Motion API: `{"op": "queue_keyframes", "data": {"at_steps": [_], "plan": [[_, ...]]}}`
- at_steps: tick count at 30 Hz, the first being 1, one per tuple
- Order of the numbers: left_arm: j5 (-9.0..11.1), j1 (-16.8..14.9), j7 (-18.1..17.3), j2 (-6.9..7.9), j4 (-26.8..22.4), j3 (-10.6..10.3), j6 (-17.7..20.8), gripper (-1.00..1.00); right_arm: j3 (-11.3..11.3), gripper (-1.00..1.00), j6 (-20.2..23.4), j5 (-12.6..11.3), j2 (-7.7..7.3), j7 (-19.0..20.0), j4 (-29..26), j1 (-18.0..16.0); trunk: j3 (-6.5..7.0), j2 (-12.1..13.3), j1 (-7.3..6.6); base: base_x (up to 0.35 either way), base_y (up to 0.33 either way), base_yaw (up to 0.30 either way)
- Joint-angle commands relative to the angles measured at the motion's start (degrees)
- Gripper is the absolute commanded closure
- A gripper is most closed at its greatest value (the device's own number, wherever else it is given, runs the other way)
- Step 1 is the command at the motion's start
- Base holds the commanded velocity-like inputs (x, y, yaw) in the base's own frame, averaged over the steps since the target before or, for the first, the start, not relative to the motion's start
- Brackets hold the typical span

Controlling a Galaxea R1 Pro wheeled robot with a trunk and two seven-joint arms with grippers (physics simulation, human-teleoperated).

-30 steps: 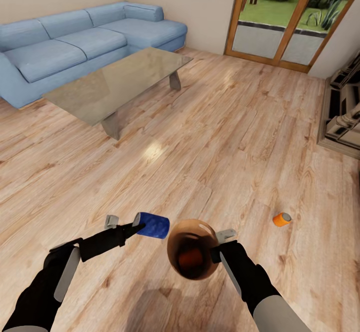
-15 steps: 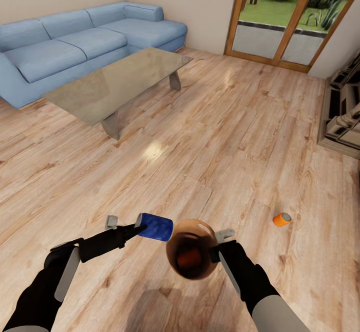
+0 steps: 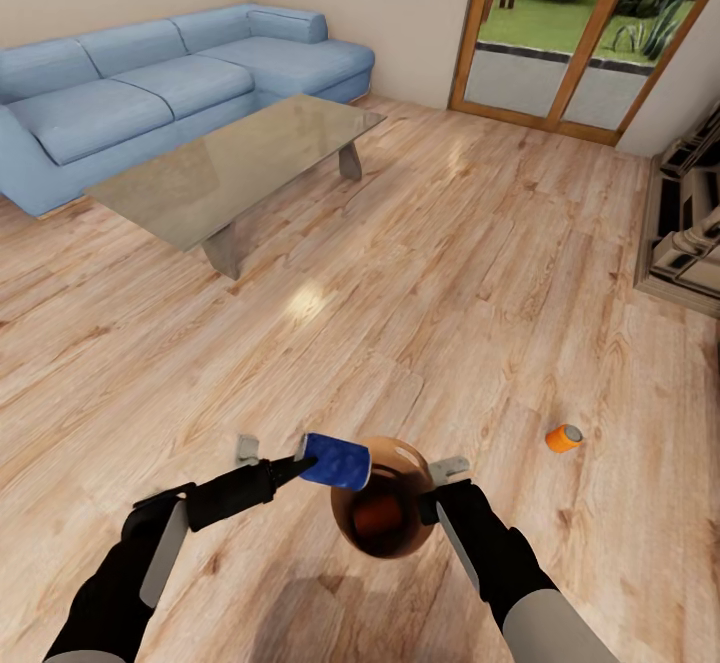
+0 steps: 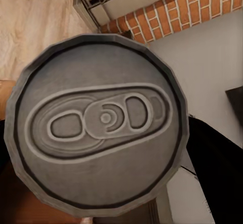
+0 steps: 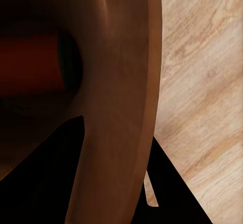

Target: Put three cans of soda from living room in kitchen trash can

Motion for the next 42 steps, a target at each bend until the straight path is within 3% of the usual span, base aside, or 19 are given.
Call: {"op": "queue_keyframes", "data": {"at_steps": [1,8,19,22,25,33,40,42], "plan": [[0.04,0.0,-0.01,-0.03,0.39,-0.01,-0.01,1.0,0.02,1.0,-0.04,-0.63,0.02,0.06,-0.02,-0.01,0.0,0.0,0.0,0.0,0.0,0.0],[-0.19,0.0,0.14,-0.03,3.49,0.03,-0.2,1.0,0.02,1.0,-0.07,-0.63,0.04,0.06,-0.05,-0.01,0.0,0.0,0.0,0.0,0.0,0.0],[-0.33,-0.02,0.3,-0.07,4.01,-0.28,-0.24,1.0,0.02,1.0,-0.02,-0.63,0.04,0.06,-0.03,-0.01,0.0,0.0,0.0,0.0,0.0,0.0],[-0.23,-0.03,4.75,-0.11,3.88,-1.91,-0.23,1.0,0.04,1.0,0.01,-0.63,0.39,-0.43,-0.04,-0.01,0.0,0.0,0.0,0.0,0.0,0.0],[-0.2,-0.04,6.04,-0.11,3.87,-2.14,-0.28,1.0,0.1,1.0,0.05,-0.66,0.69,-2.78,-0.02,-0.01,0.0,0.0,0.0,0.0,0.0,0.0],[-0.25,-0.02,6.67,-0.56,3.95,-2.35,-0.31,1.0,3.95,1.0,0.08,-0.83,0.95,-4.43,-0.04,-0.01,0.0,0.0,0.0,0.0,0.0,0.0],[-0.27,-0.01,8.35,-0.91,3.96,-2.83,-0.31,1.0,4.71,1.0,0.08,-0.96,1.47,-4.58,-0.05,-0.01,0.0,0.0,0.0,0.0,0.0,0.0],[-0.27,-0.01,9.46,-0.96,4.01,-4.44,-0.51,1.0,4.75,1.0,0.08,-0.97,1.52,-4.59,-0.05,-0.01,0.0,0.0,0.0,0.0,0.0,0.0]]}}
